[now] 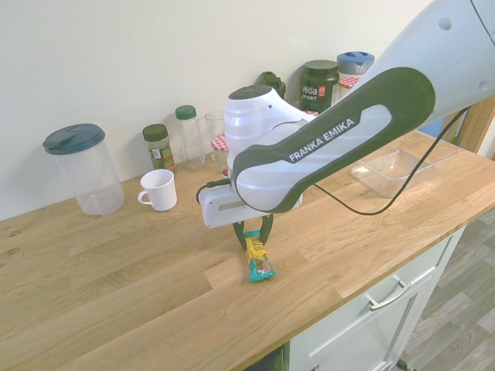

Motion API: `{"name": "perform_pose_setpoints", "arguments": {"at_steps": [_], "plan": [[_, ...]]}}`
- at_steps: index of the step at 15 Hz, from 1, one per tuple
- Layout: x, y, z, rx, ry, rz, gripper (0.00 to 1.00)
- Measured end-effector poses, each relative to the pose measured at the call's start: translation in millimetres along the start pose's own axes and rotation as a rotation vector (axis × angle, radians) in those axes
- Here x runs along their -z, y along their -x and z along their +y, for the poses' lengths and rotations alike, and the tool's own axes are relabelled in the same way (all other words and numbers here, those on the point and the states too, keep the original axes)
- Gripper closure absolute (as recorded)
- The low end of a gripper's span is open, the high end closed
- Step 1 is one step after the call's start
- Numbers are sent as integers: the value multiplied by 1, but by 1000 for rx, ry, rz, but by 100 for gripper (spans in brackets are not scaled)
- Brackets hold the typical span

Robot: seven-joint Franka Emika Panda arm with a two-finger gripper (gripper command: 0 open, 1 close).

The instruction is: Put the protein bar into the container

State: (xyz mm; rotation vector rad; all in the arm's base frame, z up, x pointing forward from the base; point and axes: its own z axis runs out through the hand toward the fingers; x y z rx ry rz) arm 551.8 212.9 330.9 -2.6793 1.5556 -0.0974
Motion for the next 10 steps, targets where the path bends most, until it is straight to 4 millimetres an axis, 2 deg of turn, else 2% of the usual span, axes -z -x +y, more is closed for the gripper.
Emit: {"name": "perform_pose_setpoints", "arguments": {"at_steps": [3, 5, 8, 10], "plan": [[2, -4, 1, -3, -2, -7, 100], [13, -15, 3, -8, -17, -16, 100], [55, -47, 15, -26, -53, -29, 100], [93, -80, 35, -51, -80, -30, 100]]}}
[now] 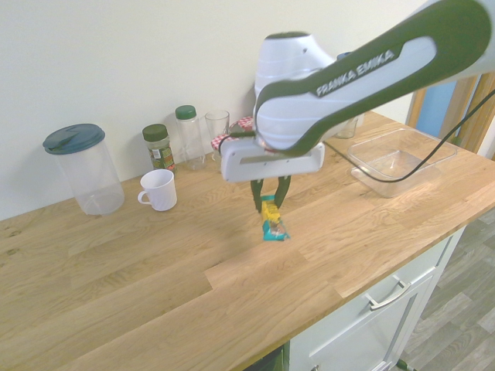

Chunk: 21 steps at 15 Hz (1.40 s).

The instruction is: Put the protein bar into the container

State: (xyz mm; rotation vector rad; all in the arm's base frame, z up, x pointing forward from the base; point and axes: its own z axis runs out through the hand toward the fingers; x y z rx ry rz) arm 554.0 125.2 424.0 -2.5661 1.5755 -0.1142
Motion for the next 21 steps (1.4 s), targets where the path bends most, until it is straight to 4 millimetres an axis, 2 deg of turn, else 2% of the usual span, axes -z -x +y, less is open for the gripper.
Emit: {"name": "perform_pose_setpoints", "arguments": {"at_steps": [2, 4, 6, 9, 11, 13, 18, 19, 21], "plan": [[34, -43, 23, -37, -21, -2, 100], [55, -90, 50, -80, -37, -9, 100], [64, -133, 77, -125, -43, -22, 100], [68, -183, 113, -177, -46, -33, 100], [69, -210, 137, -202, -51, -40, 100], [67, -229, 155, -221, -47, -39, 100], [62, -256, 181, -251, -44, -42, 100], [60, -259, 183, -252, -42, -47, 0], [53, -263, 186, -265, -38, -52, 0]]}}
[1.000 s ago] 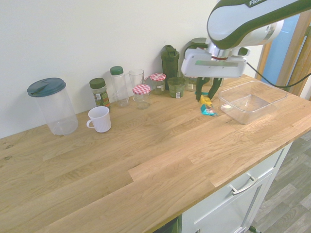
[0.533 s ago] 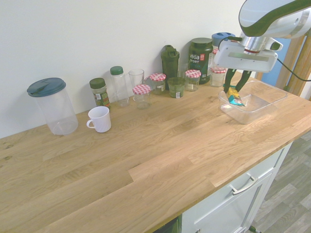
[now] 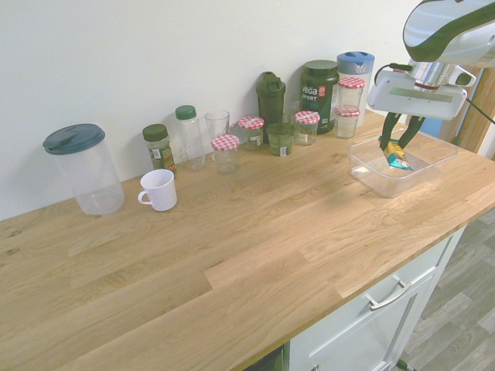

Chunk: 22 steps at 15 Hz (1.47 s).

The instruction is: Put the protein bar into the container

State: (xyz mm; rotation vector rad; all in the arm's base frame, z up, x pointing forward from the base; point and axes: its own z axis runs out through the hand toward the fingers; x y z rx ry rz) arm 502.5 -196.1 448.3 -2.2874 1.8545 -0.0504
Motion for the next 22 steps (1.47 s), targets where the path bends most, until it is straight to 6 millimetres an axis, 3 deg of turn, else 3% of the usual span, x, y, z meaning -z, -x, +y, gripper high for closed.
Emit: {"name": "perform_pose_setpoints", "arguments": {"at_steps": [16, 22], "plan": [[-6, -3, -2, -14, -4, 4, 0], [29, 5, 0, -18, -58, 28, 0]]}}
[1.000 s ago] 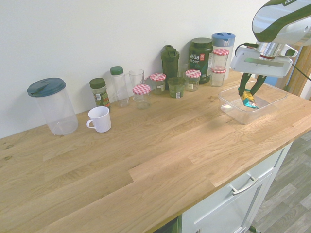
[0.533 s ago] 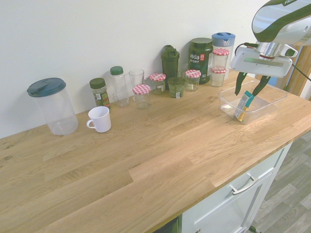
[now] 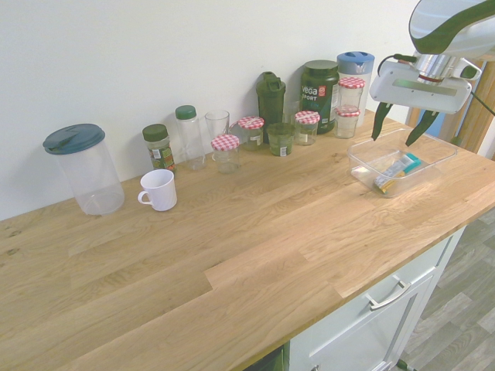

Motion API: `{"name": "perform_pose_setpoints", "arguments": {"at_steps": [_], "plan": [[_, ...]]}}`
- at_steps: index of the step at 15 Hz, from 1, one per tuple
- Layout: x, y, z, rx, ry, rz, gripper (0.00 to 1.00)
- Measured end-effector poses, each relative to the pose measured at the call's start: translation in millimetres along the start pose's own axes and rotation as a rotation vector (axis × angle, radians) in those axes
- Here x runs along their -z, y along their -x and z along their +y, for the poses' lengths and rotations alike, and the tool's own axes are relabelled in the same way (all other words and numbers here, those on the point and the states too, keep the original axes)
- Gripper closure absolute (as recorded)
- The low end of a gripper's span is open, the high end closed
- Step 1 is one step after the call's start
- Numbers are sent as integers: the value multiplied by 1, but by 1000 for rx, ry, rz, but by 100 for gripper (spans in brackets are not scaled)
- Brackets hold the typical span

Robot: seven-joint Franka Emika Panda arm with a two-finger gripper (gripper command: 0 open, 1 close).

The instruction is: Put the protein bar into the container

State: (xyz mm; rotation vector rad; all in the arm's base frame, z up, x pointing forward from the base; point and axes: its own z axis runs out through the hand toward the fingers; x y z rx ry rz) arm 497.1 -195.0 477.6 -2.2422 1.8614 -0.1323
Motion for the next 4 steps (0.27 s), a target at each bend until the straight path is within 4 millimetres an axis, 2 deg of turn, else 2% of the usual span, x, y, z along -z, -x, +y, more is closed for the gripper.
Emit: {"name": "perform_pose_setpoints", "arguments": {"at_steps": [4], "plan": [[-8, 4, 4, 3, 16, -7, 0]]}}
